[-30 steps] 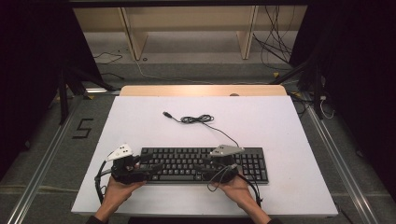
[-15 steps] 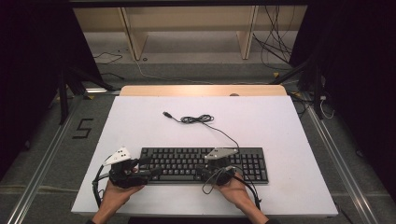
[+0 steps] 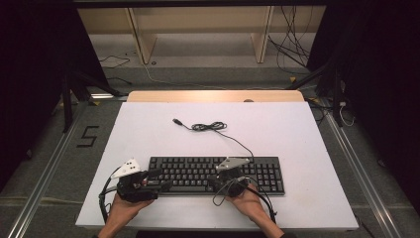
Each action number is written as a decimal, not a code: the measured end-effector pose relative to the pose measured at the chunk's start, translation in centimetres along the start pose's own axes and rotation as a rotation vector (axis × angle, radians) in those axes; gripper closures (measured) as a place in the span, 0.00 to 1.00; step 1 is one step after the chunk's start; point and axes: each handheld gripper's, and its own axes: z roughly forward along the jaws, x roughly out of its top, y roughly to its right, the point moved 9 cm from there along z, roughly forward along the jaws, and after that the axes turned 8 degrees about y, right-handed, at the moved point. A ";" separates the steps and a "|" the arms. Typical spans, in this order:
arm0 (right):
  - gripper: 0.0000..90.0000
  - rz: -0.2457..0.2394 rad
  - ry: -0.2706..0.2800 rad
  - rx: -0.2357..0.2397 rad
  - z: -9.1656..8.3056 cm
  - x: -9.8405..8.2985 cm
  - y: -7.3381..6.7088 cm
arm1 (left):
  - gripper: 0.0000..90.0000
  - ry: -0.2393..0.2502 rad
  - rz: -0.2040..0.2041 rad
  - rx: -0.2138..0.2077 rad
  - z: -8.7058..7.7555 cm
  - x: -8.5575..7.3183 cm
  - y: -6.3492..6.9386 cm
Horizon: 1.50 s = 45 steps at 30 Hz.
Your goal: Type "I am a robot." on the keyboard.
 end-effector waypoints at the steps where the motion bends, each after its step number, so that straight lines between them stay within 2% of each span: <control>1: 1.00 0.001 -0.002 0.001 0.0 0.0 0.0 | 0.34 0.000 -0.001 0.000 0.0 0.0 0.0; 12: 1.00 -0.002 -0.005 -0.002 0.0 -0.1 -0.1 | 0.34 -0.002 0.004 0.000 0.0 0.0 0.1; 20: 1.00 -0.033 -0.010 -0.017 0.3 -0.4 0.0 | 0.34 0.000 0.004 0.002 0.0 0.0 0.0; 25: 1.00 -0.034 -0.008 -0.023 0.3 -0.4 -0.1 | 0.34 -0.001 0.005 0.003 0.0 0.0 0.0; 29: 0.99 -0.007 0.001 -0.016 0.2 -0.3 0.0 | 0.34 0.000 0.003 0.003 -0.1 0.0 -0.1; 38: 0.94 0.029 0.067 0.005 -1.0 0.9 0.2 | 0.34 0.006 0.001 0.005 -0.1 0.1 -0.1; 45: 0.82 0.050 0.109 0.024 -2.0 1.5 0.4 | 0.33 0.008 0.001 0.005 -0.2 0.2 -0.2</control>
